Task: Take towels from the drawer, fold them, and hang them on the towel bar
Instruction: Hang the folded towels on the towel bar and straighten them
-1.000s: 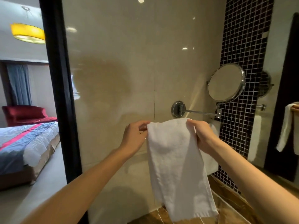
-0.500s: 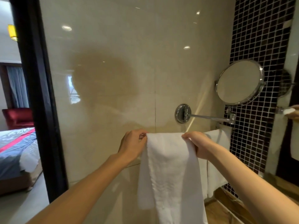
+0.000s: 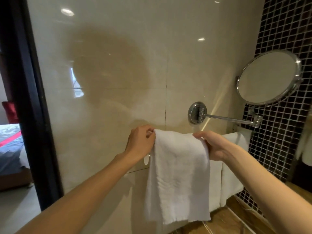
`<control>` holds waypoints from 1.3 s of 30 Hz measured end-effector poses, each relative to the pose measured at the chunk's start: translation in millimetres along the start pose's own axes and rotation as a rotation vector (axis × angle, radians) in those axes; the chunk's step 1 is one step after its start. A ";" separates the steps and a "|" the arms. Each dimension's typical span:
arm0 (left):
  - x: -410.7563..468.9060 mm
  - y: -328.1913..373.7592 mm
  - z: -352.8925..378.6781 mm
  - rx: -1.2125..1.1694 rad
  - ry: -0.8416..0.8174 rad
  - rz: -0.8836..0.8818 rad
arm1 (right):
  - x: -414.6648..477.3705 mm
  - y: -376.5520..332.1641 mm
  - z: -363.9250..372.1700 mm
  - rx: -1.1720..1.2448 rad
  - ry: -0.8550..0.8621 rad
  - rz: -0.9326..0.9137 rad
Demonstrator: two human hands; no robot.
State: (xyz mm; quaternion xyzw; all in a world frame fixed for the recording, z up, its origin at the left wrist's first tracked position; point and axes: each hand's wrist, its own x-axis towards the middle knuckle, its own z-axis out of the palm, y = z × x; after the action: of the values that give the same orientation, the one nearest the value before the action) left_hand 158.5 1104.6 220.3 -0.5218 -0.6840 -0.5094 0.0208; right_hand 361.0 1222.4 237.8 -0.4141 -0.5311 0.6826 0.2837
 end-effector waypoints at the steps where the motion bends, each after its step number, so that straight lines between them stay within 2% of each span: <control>1: -0.1 4.1 -0.3 -0.044 -0.006 -0.002 | -2.2 -1.4 -1.2 0.012 0.002 -0.005; 10: 14.1 54.7 -27.0 -0.376 -0.056 0.072 | -50.7 -47.6 -5.5 0.038 0.046 -0.150; 20: 34.6 98.6 -67.1 -0.484 -0.075 0.196 | -115.8 -90.0 16.7 0.040 0.200 -0.261; 27: 58.8 138.1 -97.3 -0.494 -0.073 0.357 | -144.5 -127.8 30.9 0.191 0.339 -0.561; 32: 74.0 176.4 -122.0 -0.429 -0.018 0.523 | -162.8 -165.5 37.1 0.143 0.410 -0.724; 35: 80.3 188.8 -132.1 -0.362 0.053 0.578 | -166.6 -183.7 36.3 0.107 0.383 -0.797; 39: 90.3 191.2 -139.3 -0.283 0.071 0.582 | -161.7 -200.2 39.3 0.074 0.292 -0.791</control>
State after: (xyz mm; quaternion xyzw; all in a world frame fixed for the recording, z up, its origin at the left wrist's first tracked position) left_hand 187.9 1054.8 466.8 -0.6750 -0.4276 -0.5899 0.1166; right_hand 396.6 1124.5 476.4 -0.2601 -0.5784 0.4740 0.6108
